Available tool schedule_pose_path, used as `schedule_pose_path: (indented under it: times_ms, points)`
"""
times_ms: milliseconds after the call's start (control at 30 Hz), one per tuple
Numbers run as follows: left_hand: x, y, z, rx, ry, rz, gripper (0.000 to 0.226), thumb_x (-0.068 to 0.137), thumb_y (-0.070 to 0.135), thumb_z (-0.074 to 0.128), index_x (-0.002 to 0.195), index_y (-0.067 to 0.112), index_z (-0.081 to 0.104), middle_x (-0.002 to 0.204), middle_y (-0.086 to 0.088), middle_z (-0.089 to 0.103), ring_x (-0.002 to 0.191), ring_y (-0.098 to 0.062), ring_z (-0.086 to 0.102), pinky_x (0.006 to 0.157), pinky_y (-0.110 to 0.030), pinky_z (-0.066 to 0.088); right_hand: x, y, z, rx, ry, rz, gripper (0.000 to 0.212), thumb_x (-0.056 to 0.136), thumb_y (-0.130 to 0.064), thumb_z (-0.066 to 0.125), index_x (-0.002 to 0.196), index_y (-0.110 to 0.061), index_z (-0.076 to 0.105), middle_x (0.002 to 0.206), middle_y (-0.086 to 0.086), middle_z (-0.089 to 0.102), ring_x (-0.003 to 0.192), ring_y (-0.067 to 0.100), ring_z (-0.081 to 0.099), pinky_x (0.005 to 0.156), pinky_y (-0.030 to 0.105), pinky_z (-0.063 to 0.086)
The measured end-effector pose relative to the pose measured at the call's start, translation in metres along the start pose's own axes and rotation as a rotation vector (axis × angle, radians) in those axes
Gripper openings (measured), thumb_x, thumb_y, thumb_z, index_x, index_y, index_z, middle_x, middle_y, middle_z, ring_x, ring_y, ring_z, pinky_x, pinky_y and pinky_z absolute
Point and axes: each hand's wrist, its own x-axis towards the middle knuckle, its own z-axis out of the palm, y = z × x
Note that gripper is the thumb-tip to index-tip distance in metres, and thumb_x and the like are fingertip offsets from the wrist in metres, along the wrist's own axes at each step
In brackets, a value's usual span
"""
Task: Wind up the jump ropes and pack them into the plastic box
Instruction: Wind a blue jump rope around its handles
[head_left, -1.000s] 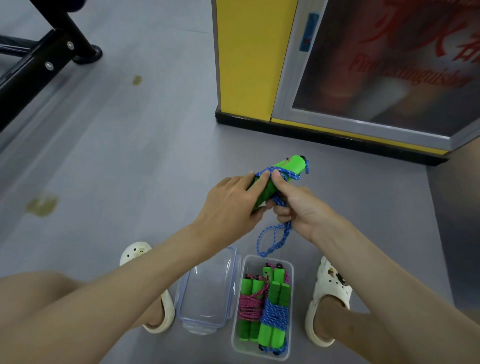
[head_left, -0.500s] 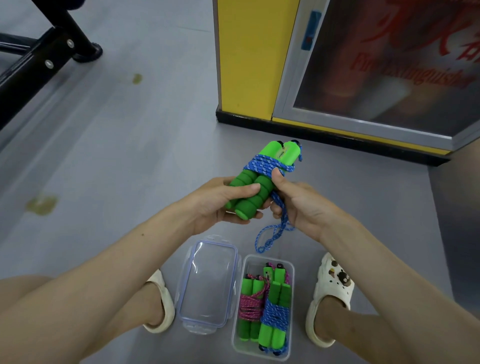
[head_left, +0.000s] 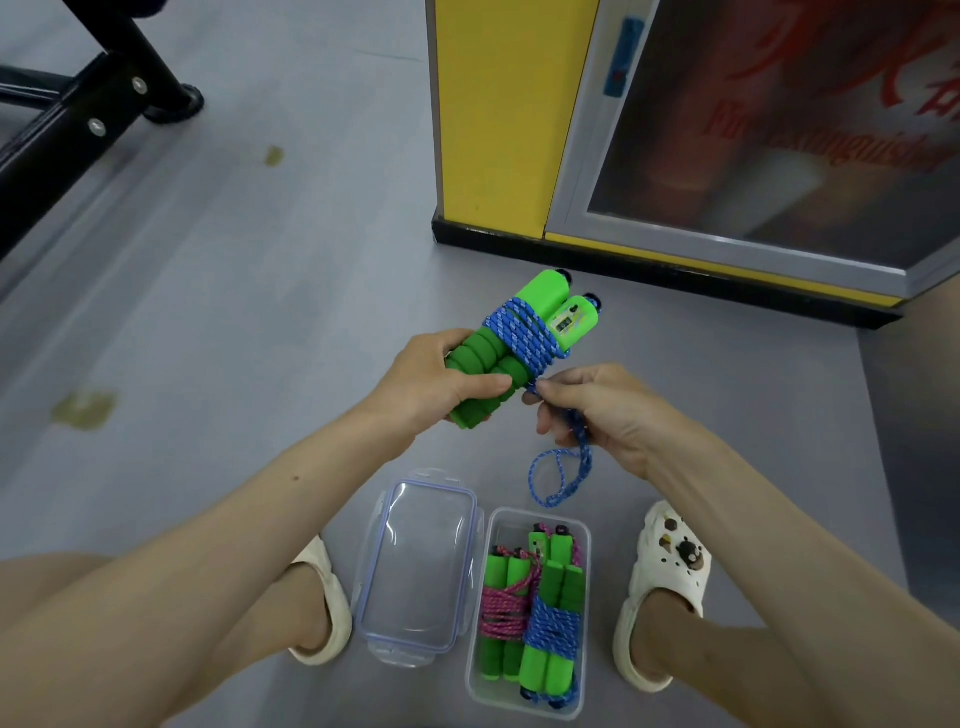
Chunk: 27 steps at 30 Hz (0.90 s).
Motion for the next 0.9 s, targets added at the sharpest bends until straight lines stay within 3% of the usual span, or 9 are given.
schedule_pose_path:
  times_ms: [167, 333, 533, 700, 833, 900]
  points:
    - [0.004, -0.005, 0.003, 0.626, 0.237, 0.248, 0.045, 0.077, 0.035, 0.075, 0.119, 0.032, 0.060, 0.093, 0.003, 0.070, 0.086, -0.022, 0.063, 0.073, -0.032, 0.051, -0.001, 0.000, 0.003, -0.049, 0.023, -0.013, 0.024, 0.095, -0.021, 0.056, 0.087, -0.001, 0.066, 0.060, 0.008, 0.060, 0.042, 0.009, 0.050, 0.042, 0.018, 0.040]
    - [0.001, -0.008, 0.015, 0.897, 0.383, 0.378, 0.044, 0.085, 0.040, 0.066, 0.125, 0.029, 0.051, 0.094, -0.002, 0.069, 0.086, -0.029, 0.061, 0.063, -0.031, 0.040, -0.002, 0.001, 0.006, -0.046, -0.016, -0.026, 0.026, 0.097, -0.021, 0.052, 0.089, 0.000, 0.065, 0.057, 0.006, 0.057, 0.036, 0.006, 0.035, 0.038, 0.017, 0.029]
    - [0.000, -0.011, 0.026, 1.119, 0.456, 0.560, 0.049, 0.087, 0.030, 0.064, 0.131, 0.021, 0.046, 0.082, -0.003, 0.067, 0.072, -0.030, 0.062, 0.054, -0.030, 0.032, 0.000, -0.002, 0.010, -0.019, -0.015, -0.058, 0.033, 0.101, -0.024, 0.042, 0.087, -0.002, 0.062, 0.050, 0.007, 0.058, 0.036, 0.009, 0.042, 0.040, 0.018, 0.037]
    - [0.002, -0.013, 0.028, 1.224, 0.533, 0.681, 0.058, 0.056, 0.010, 0.086, 0.110, 0.009, 0.065, 0.059, -0.002, 0.062, 0.045, -0.024, 0.055, 0.043, -0.018, 0.015, 0.000, -0.002, 0.009, 0.058, -0.012, -0.071, 0.039, 0.096, -0.037, 0.049, 0.090, -0.001, 0.062, 0.052, 0.005, 0.053, 0.036, 0.007, 0.029, 0.042, 0.019, 0.028]
    - [0.007, -0.020, 0.032, 1.235, 0.541, 0.819, 0.060, 0.057, 0.003, 0.082, 0.114, 0.006, 0.065, 0.076, -0.003, 0.069, 0.057, -0.023, 0.062, 0.043, -0.024, 0.033, 0.000, -0.001, 0.010, 0.139, 0.001, -0.071, 0.051, 0.086, -0.053, 0.055, 0.087, -0.003, 0.063, 0.058, 0.006, 0.055, 0.041, 0.009, 0.029, 0.046, 0.021, 0.025]
    - [0.009, -0.025, 0.035, 1.190, 0.482, 0.891, 0.062, 0.061, 0.000, 0.077, 0.121, 0.003, 0.061, 0.097, -0.009, 0.071, 0.076, -0.027, 0.067, 0.056, -0.030, 0.050, 0.000, 0.001, 0.010, 0.162, 0.032, -0.079, 0.048, 0.087, -0.054, 0.053, 0.081, -0.007, 0.060, 0.059, 0.007, 0.055, 0.042, 0.009, 0.030, 0.046, 0.022, 0.026]
